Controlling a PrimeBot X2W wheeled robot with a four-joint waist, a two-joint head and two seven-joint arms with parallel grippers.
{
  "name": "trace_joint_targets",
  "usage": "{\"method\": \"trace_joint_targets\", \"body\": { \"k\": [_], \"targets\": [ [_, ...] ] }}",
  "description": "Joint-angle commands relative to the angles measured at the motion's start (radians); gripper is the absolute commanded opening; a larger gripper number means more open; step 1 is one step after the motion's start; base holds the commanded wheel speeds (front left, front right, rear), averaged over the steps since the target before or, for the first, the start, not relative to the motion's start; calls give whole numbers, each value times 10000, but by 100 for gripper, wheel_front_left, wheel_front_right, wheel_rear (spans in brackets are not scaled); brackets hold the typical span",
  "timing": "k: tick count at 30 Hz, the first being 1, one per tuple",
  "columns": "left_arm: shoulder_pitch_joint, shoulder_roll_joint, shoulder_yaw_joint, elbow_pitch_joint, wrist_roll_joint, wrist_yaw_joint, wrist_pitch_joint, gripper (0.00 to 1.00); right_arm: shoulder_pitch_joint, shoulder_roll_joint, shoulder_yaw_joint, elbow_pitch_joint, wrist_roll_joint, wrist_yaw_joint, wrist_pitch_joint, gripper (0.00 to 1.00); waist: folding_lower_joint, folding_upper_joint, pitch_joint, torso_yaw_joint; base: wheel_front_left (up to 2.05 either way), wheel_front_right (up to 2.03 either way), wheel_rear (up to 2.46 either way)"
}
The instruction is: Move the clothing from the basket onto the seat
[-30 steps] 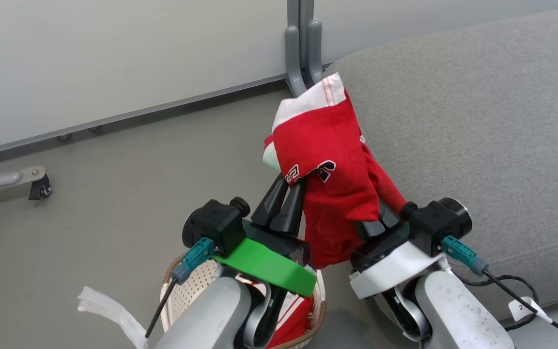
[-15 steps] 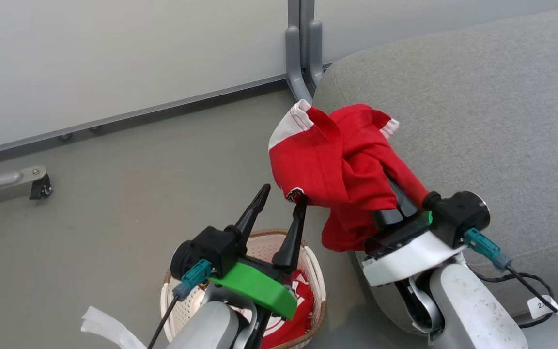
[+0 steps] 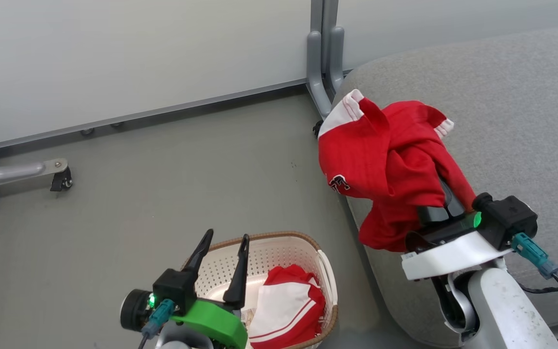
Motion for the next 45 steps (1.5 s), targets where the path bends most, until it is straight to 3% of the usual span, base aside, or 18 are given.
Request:
{"method": "trace_joint_targets", "body": {
  "k": [1,7,15,45],
  "targets": [
    [285,41,253,-78,192,-4,7,100,189,-30,-135,-76,-69,-3,-31,0,0,0,-65,149,0,0,0],
    [1092,26,1392,-492,912,259,5,100,595,-21,-782,-242,-153,-3,-31,0,0,0,-153,473,0,0,0],
    [1930,25,2179,-1053,479,405,5,100,1071,141,-1473,-352,-101,-3,-31,0,0,0,-206,753,0,0,0],
    [2277,22,2265,-1094,489,450,5,100,1042,220,-1612,-335,-77,-3,-31,0,0,0,-248,722,0,0,0]
  ]
}}
